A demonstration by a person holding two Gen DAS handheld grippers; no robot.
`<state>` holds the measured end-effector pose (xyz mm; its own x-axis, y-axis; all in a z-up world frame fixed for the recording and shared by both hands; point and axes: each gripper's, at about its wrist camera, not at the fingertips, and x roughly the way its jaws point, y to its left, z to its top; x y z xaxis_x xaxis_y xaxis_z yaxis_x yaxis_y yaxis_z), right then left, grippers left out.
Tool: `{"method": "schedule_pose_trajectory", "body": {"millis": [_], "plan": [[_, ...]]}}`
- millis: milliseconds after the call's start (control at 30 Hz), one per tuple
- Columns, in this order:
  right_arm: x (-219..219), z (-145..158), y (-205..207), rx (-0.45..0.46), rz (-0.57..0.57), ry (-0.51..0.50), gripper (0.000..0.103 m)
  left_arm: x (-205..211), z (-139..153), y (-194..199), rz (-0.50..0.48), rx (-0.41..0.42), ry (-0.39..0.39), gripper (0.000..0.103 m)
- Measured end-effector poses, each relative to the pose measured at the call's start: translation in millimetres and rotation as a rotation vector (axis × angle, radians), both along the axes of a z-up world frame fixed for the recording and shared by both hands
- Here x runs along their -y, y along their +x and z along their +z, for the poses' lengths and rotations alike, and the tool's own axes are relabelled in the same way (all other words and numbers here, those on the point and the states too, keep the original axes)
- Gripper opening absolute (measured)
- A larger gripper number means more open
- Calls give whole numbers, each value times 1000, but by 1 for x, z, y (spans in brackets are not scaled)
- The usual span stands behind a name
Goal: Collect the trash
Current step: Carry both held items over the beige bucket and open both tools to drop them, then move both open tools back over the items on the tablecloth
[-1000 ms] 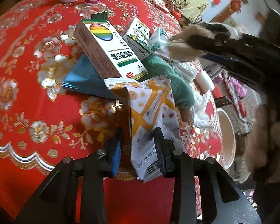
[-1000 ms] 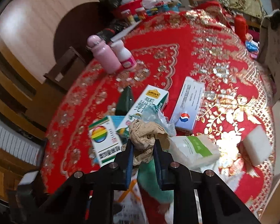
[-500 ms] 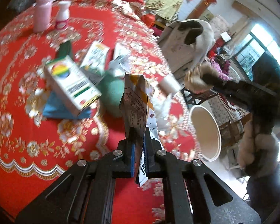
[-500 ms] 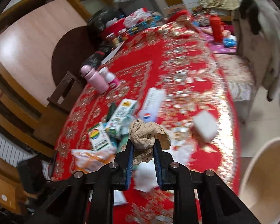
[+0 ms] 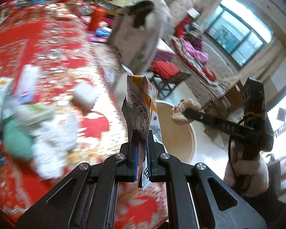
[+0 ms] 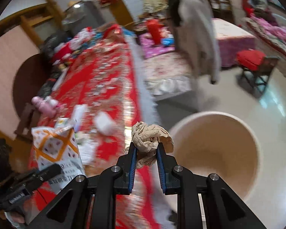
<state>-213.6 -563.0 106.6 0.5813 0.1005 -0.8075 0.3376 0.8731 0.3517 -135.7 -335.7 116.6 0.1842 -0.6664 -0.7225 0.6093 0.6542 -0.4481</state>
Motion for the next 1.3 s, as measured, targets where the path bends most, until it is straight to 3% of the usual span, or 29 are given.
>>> {"method": "schedule_pose_trajectory", "body": {"millis": [200,267,333,367,400,467,767,1300], "plan": [[46,-25,-30,-83,-86,5,21,72,-23,-8,-64,-24,28,6],[51,-28,-36,-104,-97,-21,37,88,-30,-11,-84,-30,36,7],[58,-29,-42,-106,-108,-45,63,100,-36,-13,-106,-46,35,20],[60,-28,-44,-105,-113,-47,65,104,-39,-13,-111,-56,34,35],[62,-28,-44,-108,-116,-49,65,105,-39,-13,-107,-58,33,46],[63,-28,-47,-113,-117,-56,65,106,-38,-15,-94,-56,23,51],[56,-24,-41,-111,-95,-82,65,88,-34,-13,-9,0,91,51],[-17,4,4,-27,30,-138,65,7,-13,0,187,119,163,51]]}}
